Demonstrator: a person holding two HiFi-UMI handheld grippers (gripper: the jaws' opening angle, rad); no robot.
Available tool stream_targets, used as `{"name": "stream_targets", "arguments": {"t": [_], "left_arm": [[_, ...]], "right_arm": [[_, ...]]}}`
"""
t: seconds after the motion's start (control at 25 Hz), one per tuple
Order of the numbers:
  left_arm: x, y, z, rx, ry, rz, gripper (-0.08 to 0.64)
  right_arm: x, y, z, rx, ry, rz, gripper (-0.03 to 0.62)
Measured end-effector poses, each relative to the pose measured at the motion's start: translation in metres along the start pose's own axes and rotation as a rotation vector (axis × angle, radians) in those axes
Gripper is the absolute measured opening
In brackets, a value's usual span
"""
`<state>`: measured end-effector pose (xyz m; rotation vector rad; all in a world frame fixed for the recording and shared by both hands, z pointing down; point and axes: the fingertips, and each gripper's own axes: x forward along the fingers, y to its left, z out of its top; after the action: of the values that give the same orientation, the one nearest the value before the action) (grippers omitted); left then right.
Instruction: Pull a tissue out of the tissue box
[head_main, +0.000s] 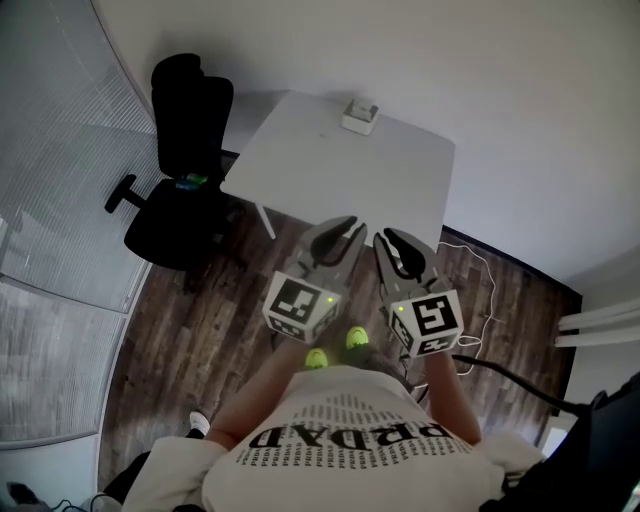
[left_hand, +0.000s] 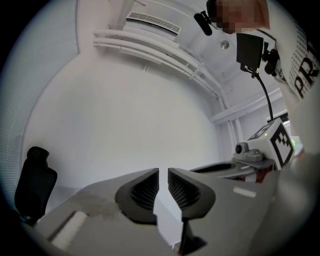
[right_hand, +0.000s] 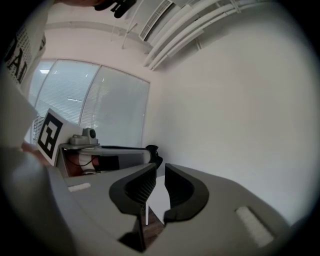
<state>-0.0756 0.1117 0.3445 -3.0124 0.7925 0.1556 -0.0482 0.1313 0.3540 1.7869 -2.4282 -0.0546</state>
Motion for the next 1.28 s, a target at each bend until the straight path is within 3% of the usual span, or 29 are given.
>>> {"name": "stream_targets", "arguments": {"t": [0.48, 0.84, 1.28], "left_arm": [[0.108, 0.026, -0.002, 0.005, 0.022, 0.059, 0.043], [0.157, 0.038, -0.010, 0.006, 0.025, 0.129, 0.043], [0.186, 0.060, -0.024, -0.004, 0.052, 0.164, 0.043]], "right_arm": [[0.050, -0.100, -0.003, 0.016, 0.012, 0.053, 0.060], [0.073, -0.153, -0.013, 0.030, 0.021, 0.096, 0.060], [0.103, -0.177, -0.022, 0.068, 0.030, 0.140, 0.058]]}}
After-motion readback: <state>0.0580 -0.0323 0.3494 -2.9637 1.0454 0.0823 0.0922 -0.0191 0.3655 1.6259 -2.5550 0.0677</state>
